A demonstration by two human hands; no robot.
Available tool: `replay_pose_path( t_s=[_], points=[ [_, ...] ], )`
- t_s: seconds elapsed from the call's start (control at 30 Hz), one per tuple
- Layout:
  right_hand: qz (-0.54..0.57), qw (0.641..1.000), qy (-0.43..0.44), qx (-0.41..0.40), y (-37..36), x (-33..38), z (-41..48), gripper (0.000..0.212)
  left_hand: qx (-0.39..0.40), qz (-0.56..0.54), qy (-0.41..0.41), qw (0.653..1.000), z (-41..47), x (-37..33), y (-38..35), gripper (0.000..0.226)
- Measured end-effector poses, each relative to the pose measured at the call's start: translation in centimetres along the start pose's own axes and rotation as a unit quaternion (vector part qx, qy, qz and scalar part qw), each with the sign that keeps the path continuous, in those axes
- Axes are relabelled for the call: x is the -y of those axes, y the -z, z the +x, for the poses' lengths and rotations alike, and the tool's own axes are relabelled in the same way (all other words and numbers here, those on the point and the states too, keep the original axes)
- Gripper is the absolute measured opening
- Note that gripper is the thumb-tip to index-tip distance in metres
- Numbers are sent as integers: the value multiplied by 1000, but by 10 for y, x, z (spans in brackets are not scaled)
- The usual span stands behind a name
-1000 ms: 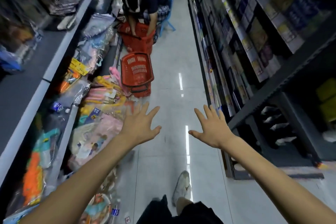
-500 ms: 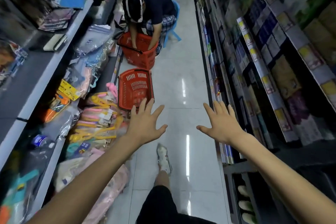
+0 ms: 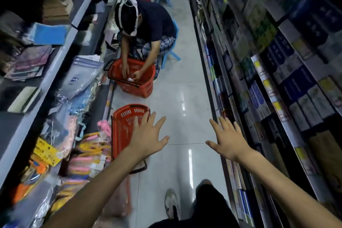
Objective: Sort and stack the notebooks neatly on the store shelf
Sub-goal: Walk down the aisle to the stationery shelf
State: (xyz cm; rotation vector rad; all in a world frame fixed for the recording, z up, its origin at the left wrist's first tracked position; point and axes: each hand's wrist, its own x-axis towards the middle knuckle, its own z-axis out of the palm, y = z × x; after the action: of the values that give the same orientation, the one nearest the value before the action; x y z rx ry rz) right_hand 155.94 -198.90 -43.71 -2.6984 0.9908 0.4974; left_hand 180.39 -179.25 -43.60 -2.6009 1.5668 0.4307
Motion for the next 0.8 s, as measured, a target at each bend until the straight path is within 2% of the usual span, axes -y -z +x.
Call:
replay_pose_path(
  t_s=[0.17, 0.47, 0.8],
  points=[
    [15, 1000, -23, 8, 31, -30, 92, 87, -24, -6, -24, 999, 111, 11, 22, 91],
    [37, 999, -12, -7, 126, -98, 289, 88, -23, 25, -37, 999, 329, 12, 79, 86],
    [47, 998, 19, -42, 239, -126, 498, 84, -10, -12, 2, 1000, 515, 44, 156, 98]
  ],
)
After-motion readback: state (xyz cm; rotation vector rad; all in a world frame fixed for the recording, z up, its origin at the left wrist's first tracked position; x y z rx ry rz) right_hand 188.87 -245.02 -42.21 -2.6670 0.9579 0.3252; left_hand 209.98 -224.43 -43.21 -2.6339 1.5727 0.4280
